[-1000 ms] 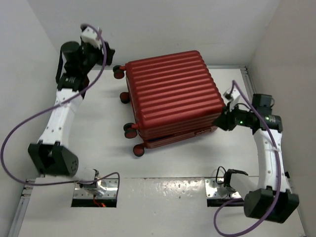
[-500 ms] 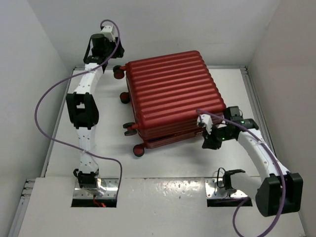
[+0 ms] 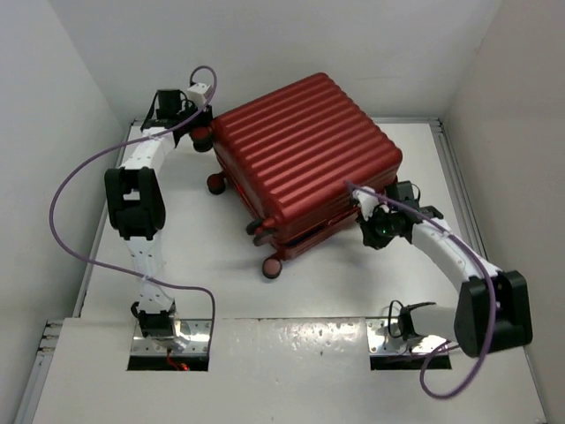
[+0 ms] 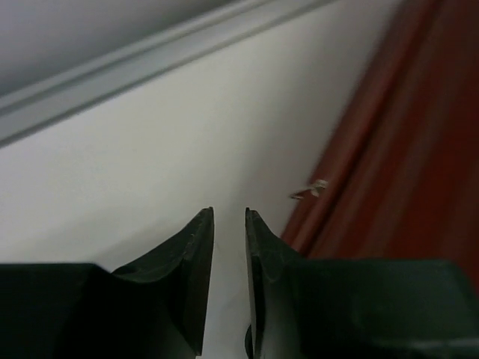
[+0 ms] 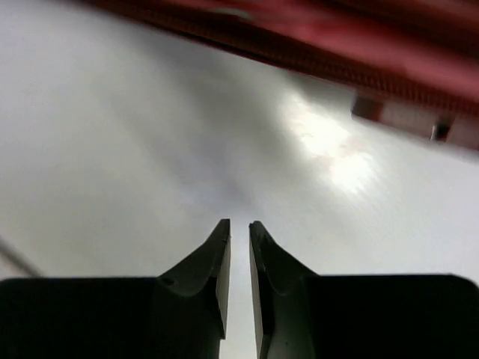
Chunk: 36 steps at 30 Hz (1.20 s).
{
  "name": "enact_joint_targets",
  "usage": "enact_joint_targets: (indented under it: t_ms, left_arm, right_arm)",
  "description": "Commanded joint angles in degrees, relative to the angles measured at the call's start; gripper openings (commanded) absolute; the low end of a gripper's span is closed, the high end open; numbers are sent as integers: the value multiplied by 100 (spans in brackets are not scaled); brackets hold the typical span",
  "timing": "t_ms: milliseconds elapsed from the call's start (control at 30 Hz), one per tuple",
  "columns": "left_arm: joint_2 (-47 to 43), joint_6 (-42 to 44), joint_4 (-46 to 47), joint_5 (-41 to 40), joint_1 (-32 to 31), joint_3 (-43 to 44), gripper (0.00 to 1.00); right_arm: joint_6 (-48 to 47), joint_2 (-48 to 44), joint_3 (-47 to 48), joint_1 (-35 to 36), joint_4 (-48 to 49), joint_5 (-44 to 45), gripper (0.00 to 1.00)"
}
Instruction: Pack the luggage
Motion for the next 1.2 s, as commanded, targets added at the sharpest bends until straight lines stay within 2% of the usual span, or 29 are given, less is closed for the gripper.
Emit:
enact_joint_targets:
  t_ms: [0, 167, 233, 367, 567, 733, 767, 900, 1033, 1100, 1167]
  left_arm:
    - [-762, 790, -786, 1526, -126, -408, 28]
    - [-1403, 1731, -892, 2343, -257, -1295, 26]
    - [-1711, 1916, -945, 2458, -311, -1681, 25]
    - [-2019, 2276, -1112, 2582, -696, -2113, 26]
    - [-2151, 2408, -1164, 2661, -1145, -2290, 31]
    - [-2038, 2409, -1164, 2801, -1426, -2290, 33]
    - [-2037, 2461, -1112, 2802, -1523, -2238, 33]
    - [-1845, 2234, -656, 2802, -1717, -2237, 37]
    - [-1625, 1461, 459, 2591, -2059, -2299, 42]
    - [-1572, 1075, 898, 2477, -2182, -2299, 52]
    - [-1685, 854, 1032, 2240, -2183, -2237, 60]
  right_arm:
    - [1970, 573, 410, -335, 1403, 1264, 16]
    - [2981, 942, 832, -784, 1686, 1195, 18]
    - [3210, 1066, 946, -977, 1730, 976, 18]
    - [3893, 1846, 1788, -1337, 1704, 650, 23]
    - [4607, 2866, 3176, -1399, 1871, 360, 28]
    - [4582, 3526, 4100, -1233, 1950, 219, 32]
    - [4573, 3919, 4659, -1224, 1898, 167, 32]
    - [4731, 4748, 5902, -1127, 1704, -79, 34]
    - [4810, 5556, 7132, -951, 1740, -220, 41]
    - [4732, 5846, 7762, -925, 1547, -203, 43]
    - [4521, 5822, 7837, -969, 1458, -185, 50]
